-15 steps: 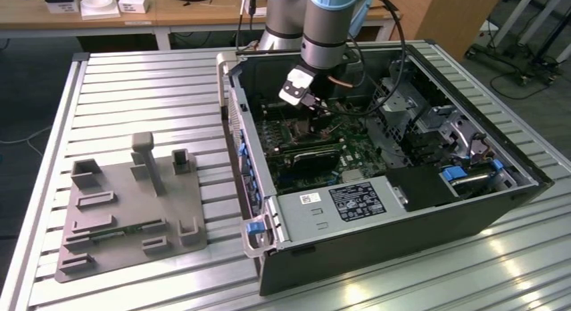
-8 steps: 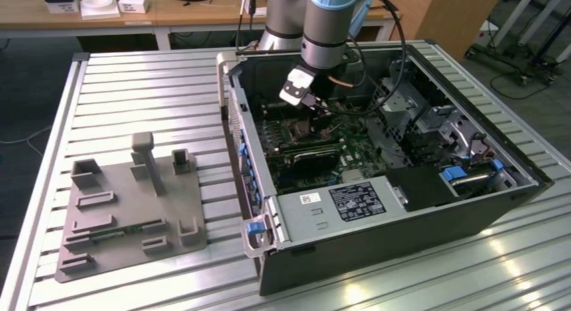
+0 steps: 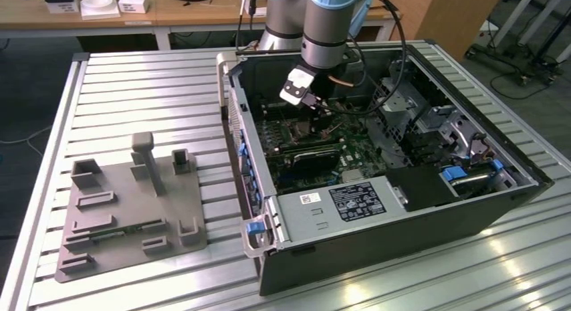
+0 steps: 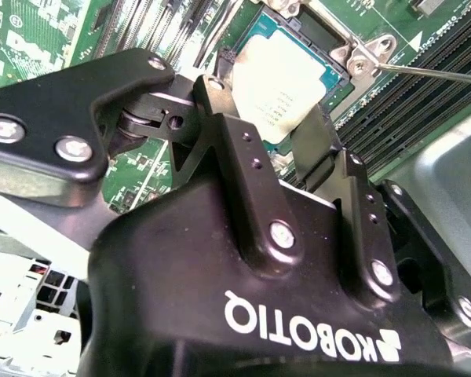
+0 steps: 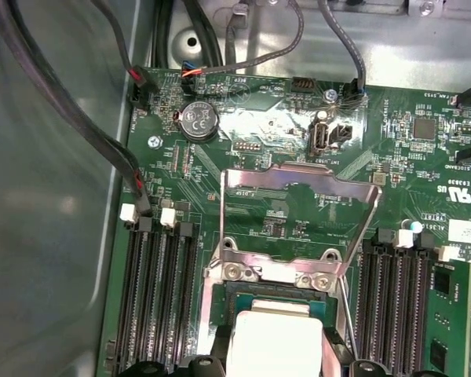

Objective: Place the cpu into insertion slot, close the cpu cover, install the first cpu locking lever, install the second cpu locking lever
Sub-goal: 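Place the cpu into insertion slot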

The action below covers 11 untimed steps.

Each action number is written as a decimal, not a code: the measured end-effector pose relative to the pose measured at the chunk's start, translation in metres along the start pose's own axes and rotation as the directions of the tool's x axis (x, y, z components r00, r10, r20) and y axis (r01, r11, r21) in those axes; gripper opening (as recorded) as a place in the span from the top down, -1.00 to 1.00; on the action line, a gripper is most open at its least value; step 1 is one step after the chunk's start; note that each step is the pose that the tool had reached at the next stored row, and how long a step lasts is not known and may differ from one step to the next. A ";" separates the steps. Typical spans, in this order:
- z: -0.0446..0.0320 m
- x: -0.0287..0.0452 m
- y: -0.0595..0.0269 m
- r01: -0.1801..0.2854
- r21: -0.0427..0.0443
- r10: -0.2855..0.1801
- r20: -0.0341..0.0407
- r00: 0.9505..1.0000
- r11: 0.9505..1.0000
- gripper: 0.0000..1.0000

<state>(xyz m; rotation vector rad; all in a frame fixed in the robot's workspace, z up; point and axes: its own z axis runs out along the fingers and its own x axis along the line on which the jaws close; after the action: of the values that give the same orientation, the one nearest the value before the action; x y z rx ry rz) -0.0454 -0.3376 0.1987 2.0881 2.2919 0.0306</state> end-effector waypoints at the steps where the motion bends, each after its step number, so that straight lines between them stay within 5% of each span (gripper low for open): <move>1: 0.0000 0.0000 0.0000 0.000 0.000 0.000 0.000 1.000 1.000 -0.07; 11: 0.0025 0.0006 0.0001 -0.005 0.000 0.005 0.000 1.000 1.000 -0.07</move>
<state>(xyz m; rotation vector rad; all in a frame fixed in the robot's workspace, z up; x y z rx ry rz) -0.0452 -0.3371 0.1962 2.0937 2.2875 0.0309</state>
